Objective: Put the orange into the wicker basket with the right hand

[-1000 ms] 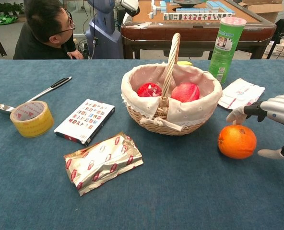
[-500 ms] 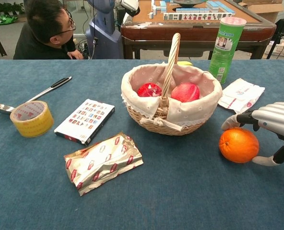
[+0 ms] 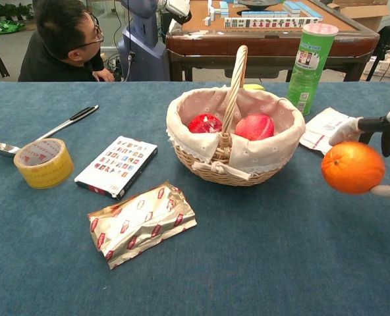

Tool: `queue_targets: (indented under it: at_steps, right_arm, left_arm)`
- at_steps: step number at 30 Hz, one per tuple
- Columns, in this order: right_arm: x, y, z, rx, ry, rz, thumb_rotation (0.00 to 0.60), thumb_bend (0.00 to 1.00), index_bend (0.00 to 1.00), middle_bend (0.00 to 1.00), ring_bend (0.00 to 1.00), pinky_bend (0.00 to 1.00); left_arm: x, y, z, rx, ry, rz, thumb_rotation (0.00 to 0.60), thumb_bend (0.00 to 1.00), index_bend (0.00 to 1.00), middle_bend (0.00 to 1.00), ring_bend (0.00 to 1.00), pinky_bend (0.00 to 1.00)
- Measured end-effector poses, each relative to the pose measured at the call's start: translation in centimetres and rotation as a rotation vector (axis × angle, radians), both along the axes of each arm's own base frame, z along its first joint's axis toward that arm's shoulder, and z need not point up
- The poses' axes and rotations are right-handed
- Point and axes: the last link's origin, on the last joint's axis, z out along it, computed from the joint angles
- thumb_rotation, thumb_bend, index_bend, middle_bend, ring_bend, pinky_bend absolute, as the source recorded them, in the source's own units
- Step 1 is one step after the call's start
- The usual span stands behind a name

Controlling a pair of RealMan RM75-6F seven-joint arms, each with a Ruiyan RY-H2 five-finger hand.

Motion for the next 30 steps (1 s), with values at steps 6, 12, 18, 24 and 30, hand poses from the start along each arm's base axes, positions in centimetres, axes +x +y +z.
queue_targets:
  at_steps: [6,12,18,24,30]
  right_arm:
    - [1.8,-0.8,3.2,-0.075,-0.061,0.02,0.6,0.26,0.38,0.34,0.3,0.45]
    - [3.5,-2.7,3.6,-0.105,-0.091,0.015,0.6,0.26,0.38,0.33,0.3,0.45]
    - [5.2,-4.3,2.7,-0.087,-0.075,0.009,0.6,0.26,0.34,0.27,0.3,0.45]
    - [7.0,-5.7,1.8,-0.052,-0.069,-0.002,0.6,0.26,0.26,0.24,0.27,0.45]
    - [8.9,-6.8,0.8,-0.014,-0.063,0.0,0.6,0.26,0.18,0.19,0.22,0.45]
  left_arm:
    - [0.0,-0.2,-0.2,-0.005,0.001,0.001,0.6,0.17,0.36,0.22,0.24,0.23]
    - [0.0,-0.2,0.0,0.003,-0.006,-0.005,0.6,0.17,0.37,0.22,0.24,0.23]
    - [0.1,-0.3,0.0,0.004,-0.01,-0.015,0.6,0.17,0.37,0.22,0.24,0.23]
    - [0.2,0.0,-0.2,-0.002,-0.008,-0.02,0.6,0.17,0.37,0.22,0.24,0.23]
    - [0.3,0.1,-0.3,-0.006,-0.007,-0.023,0.6,0.17,0.37,0.22,0.24,0.23]
